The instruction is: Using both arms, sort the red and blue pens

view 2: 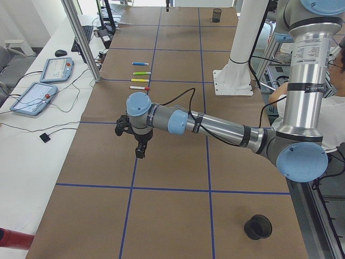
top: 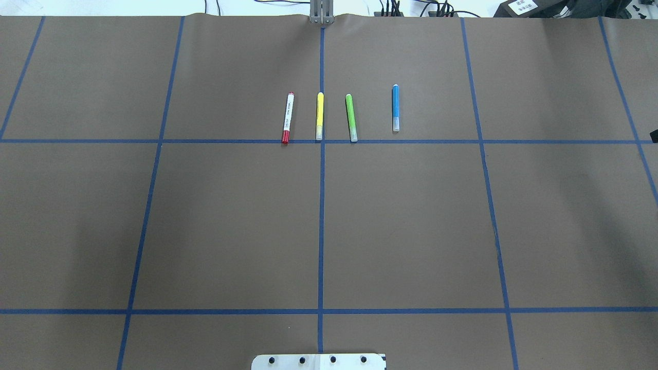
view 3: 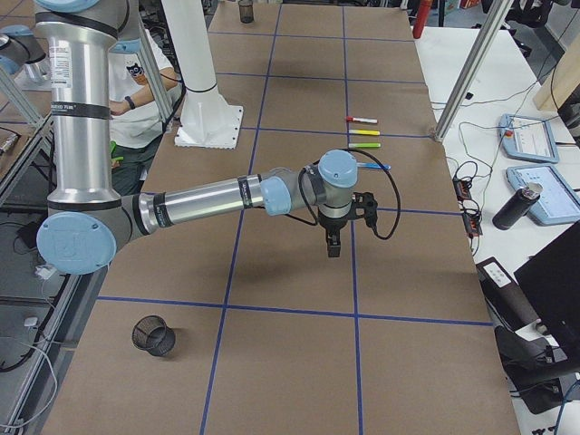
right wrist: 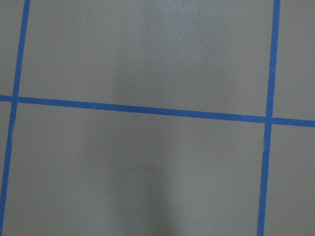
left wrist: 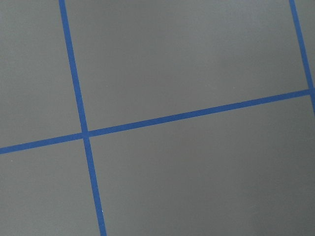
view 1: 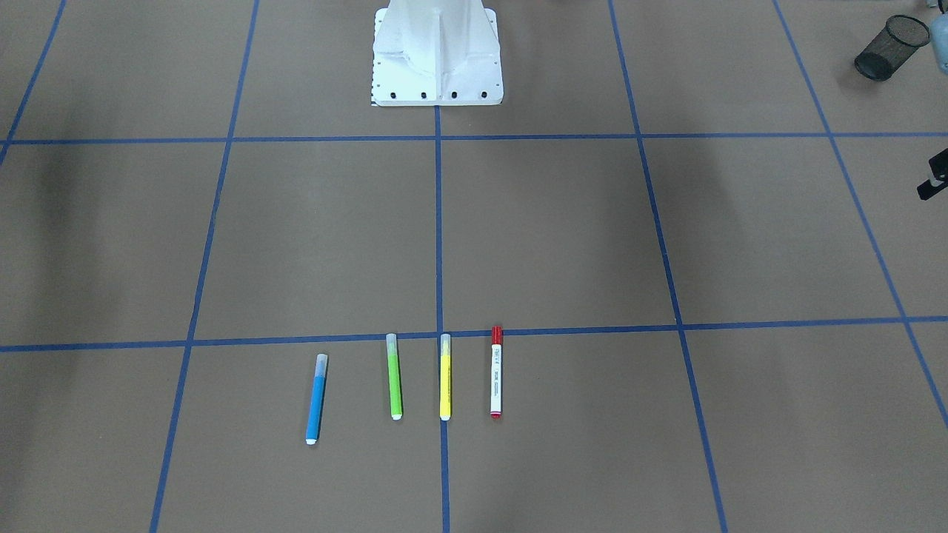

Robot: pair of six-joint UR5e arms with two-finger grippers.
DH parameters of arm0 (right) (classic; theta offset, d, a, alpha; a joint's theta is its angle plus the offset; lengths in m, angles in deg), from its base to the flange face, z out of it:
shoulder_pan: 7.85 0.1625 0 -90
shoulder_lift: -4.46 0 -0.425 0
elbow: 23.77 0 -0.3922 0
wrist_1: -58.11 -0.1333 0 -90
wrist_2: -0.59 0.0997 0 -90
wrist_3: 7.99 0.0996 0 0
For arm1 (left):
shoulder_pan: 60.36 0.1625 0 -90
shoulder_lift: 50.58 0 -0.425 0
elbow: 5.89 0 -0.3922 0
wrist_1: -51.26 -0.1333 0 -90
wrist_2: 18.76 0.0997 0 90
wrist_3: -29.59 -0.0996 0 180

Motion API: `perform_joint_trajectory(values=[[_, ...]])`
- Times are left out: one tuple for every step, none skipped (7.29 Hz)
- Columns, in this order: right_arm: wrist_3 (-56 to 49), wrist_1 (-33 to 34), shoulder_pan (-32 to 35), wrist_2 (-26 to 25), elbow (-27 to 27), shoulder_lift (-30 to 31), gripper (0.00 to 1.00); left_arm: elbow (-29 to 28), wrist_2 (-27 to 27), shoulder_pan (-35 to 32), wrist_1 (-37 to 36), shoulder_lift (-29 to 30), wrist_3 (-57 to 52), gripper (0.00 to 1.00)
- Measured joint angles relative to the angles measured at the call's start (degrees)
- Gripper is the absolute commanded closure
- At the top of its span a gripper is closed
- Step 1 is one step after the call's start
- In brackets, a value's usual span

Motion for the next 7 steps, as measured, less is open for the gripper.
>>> perform_joint_trajectory(values=[[0.0,0.0,-0.01,0.0,0.0,0.01,0.0,-0.14,-0.04,0.0,-0.04,0.0,0.04,0.01],[0.0,0.0,-0.02,0.0,0.0,0.01,0.0,-0.31,-0.09,0.0,-0.07,0.0,0.11,0.01],[0.0,0.0,-0.03,0.0,0.0,0.01,0.0,-0.22,-0.1,0.0,-0.04,0.0,0.15,0.01],[0.0,0.0,-0.03,0.02,0.0,0.01,0.0,-0.28,-0.07,0.0,-0.02,0.0,0.15,0.01],[0.0,0.0,-0.07,0.06,0.0,0.01,0.0,-0.41,-0.03,0.0,-0.01,0.0,0.12,0.01],[0.0,0.0,-0.09,0.06,0.0,0.01,0.0,-0.55,-0.01,0.0,0.0,0.0,0.1,0.01],[0.02,0.01,-0.1,0.08,0.0,0.01,0.0,-0.45,-0.04,0.0,0.02,-0.17,0.09,0.01]])
